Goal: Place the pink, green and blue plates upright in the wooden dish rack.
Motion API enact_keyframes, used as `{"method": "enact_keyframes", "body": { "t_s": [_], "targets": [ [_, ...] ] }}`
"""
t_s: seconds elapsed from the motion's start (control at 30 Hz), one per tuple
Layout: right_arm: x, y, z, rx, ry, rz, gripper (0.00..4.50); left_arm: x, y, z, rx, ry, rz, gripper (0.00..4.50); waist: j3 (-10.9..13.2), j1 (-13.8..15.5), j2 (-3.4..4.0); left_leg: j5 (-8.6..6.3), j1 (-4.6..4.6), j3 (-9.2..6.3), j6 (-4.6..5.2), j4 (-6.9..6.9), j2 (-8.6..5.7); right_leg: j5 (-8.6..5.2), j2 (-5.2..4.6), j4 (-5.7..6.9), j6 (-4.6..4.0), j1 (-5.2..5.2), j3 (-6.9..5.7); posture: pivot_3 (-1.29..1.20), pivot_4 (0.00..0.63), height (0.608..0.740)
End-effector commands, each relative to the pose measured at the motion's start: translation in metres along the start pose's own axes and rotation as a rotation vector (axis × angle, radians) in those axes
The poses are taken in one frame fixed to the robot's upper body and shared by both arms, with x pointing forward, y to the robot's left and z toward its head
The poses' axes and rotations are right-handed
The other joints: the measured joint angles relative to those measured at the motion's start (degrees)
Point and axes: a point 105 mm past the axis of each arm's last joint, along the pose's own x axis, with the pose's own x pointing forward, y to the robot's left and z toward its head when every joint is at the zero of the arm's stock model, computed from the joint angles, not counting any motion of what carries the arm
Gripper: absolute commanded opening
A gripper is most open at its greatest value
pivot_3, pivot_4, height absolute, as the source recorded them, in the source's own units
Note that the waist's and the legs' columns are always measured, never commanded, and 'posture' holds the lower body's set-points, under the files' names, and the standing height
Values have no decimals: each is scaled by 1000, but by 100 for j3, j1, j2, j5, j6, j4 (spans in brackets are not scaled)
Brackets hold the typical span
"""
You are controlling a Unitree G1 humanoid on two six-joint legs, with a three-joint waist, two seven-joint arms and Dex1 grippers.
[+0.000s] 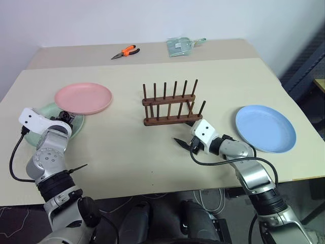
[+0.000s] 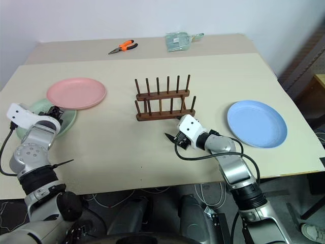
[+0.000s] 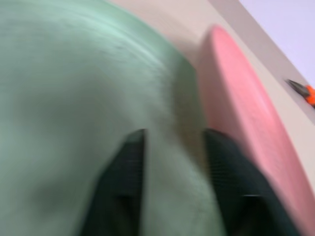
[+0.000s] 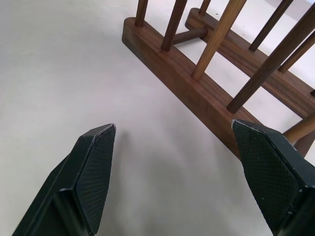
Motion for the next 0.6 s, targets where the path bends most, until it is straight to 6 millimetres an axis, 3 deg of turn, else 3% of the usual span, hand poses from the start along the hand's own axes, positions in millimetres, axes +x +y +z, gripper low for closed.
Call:
{"method": "enact_keyframes", "body": {
  "t_s": [0.03,0.1,0.23,0.33,0.6],
  "targets": [
    [-5,-5,14,-33,-46,-18,3837,-10,-2,29,-62,-139,-29,3722,0,7,-1,0,0,0,0,0,0,0,0,0,0,0,0,0,150,739],
    [-5,-3,13,-33,-44,-8,3837,-16,-9,39,-88,-199,-95,4475,1,14,-3,0,-1,0,0,0,0,0,-1,-1,0,0,0,0,150,739],
    [-3,-2,13,-34,-44,4,3837,-26,-47,39,-14,-205,-285,4475,1,34,-3,0,-1,1,0,0,0,0,-2,-2,-1,2,0,0,150,739],
    [-2,-2,14,-35,-46,6,3837,-24,-60,29,30,-163,-322,4475,1,32,-3,0,0,1,0,3,-2,-1,-2,-4,-1,7,0,0,150,739],
    [-2,-3,14,-37,-45,-7,3837,13,-44,6,-29,-38,-109,4475,1,5,-4,0,3,1,1,0,0,0,2,-2,0,5,0,0,150,739]
  ]
}}
